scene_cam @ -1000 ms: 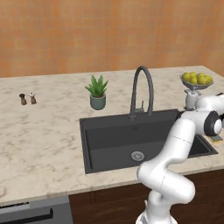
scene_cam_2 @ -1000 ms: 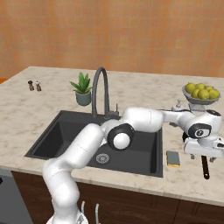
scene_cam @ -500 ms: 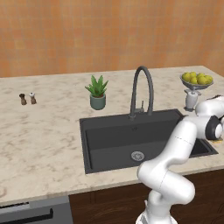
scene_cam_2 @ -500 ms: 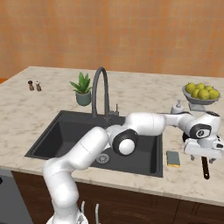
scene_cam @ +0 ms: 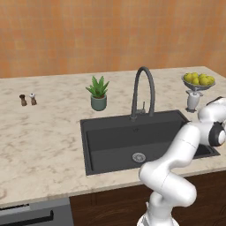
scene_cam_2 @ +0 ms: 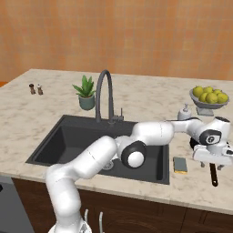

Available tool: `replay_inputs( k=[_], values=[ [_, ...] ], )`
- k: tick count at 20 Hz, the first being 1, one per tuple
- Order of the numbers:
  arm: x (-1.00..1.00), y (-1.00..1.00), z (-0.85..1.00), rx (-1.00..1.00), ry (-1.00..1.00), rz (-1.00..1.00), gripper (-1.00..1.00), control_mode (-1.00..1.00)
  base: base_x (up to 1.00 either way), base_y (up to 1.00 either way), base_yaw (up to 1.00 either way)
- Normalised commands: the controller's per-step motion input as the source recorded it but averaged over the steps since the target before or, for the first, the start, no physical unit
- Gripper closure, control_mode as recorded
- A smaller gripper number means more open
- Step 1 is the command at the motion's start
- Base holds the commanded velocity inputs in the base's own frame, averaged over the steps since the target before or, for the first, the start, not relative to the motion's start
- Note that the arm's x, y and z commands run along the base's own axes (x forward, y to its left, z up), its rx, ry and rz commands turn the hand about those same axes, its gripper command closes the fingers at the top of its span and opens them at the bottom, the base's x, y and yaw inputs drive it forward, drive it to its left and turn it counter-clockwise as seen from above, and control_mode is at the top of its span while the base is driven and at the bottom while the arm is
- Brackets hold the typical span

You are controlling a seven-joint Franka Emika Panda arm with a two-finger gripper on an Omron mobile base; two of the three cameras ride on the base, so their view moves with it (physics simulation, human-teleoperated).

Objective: Pick the pan and sponge and place them into the sink. Then turn on the water.

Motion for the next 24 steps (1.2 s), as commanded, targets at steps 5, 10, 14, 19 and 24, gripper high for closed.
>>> replay_inputs(
  k=[5,10,14,19,24],
  values=[
    [0.04,-0.01,-0.01,0.14,0.01,0.01,1.0,-1.0,0.0,0.0,0.0],
    [0.0,0.39,0.07,0.05,0.0,0.1,1.0,-1.0,0.0,0.0,0.0],
    [0.0,0.87,0.18,-0.01,-0.13,0.14,1.0,-1.0,0.0,0.0,0.0],
    [0.0,0.82,0.16,0.0,-0.31,0.12,1.0,-1.0,0.0,0.0,0.0],
    [0.0,0.96,0.0,-0.01,-0.34,0.09,1.0,-1.0,0.0,0.0,0.0]
  ],
)
